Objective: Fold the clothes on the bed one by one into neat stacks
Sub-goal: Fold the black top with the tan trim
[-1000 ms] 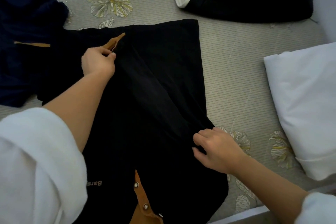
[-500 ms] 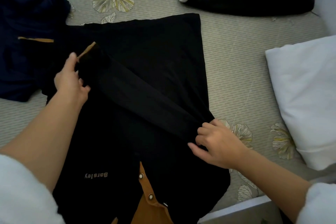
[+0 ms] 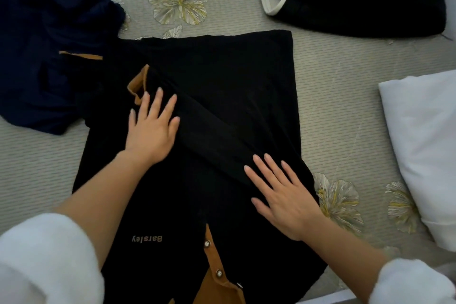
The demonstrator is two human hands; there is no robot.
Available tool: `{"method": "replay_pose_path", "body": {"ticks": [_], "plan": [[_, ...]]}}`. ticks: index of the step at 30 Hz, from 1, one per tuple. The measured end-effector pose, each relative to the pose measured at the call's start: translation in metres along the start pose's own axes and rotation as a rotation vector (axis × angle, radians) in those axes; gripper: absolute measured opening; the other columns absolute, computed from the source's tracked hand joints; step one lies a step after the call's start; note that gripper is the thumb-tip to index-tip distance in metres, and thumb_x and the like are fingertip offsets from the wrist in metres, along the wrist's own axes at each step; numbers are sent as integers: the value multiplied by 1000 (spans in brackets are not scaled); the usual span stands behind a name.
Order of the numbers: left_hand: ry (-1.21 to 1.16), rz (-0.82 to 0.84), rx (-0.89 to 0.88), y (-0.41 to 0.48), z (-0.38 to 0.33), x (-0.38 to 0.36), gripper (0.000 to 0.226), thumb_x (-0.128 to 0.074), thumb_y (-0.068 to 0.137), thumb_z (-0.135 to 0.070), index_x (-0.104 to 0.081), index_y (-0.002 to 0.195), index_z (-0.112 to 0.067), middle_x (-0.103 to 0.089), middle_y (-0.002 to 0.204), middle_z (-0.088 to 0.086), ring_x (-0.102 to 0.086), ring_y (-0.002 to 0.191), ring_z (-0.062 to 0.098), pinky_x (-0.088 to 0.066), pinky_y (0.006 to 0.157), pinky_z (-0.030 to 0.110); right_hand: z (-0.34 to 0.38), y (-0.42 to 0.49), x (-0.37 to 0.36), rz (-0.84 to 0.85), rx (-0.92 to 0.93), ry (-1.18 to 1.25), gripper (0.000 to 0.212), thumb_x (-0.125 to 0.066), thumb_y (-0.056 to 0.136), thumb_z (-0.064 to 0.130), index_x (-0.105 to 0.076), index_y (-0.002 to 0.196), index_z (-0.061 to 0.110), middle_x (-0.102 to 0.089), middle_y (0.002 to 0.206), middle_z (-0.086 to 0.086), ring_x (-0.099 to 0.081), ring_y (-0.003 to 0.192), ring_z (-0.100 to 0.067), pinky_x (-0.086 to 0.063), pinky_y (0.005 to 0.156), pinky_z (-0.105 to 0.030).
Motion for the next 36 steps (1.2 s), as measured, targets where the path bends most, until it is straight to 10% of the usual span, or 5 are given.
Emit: {"method": "replay_pose_path", "body": {"ticks": [6,15,27,32,36], "plan": [[-220,-251,64,-20,17,29,54,-38,99,-34,-23,150,-24,-9,160,4,1,147,25,-9,116,47,23,28,20,-75,-60,81,61,-37,90,48,-49,138,12,-47,144,-6,-41,136,-22,-32,107,-46],[-788,-301,601,-59,116,43,51,-51,96,-36,-42,138,-9,-57,122,8,-54,106,16,-43,93,30,99,131,40,-59,176,88,67,-34,96,45,-11,152,18,-1,159,0,4,146,-15,-3,119,-35],[-1003,-516,470,-24,121,87,13,-59,90,-29,-57,79,-24,-58,72,-12,-54,69,3,-46,69,24,105,151,46,-75,132,236,50,-50,94,36,-42,143,25,-32,154,7,-22,144,-8,-11,110,-23],[-1072,-754,102,-50,90,133,10,-54,93,-23,-51,86,-28,-55,78,-16,-53,75,-1,-44,70,20,95,163,75,93,-88,830,30,-57,92,37,-63,122,34,-56,130,20,-43,126,7,-34,100,-10],[-850,-460,-256,-60,19,110,15,-59,90,-15,-59,105,-10,-63,116,3,-53,109,6,-40,96,22,81,174,99,110,-421,1743,30,-44,96,38,-67,104,19,-73,100,0,-66,103,-17,-52,90,-32]]}}
Point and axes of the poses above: each hand's wrist, its own y-axis towards the middle knuckle, its own x-axis out of the back of the hand, z = x × y, the point moved 1 cm from there along y, towards the middle knuckle
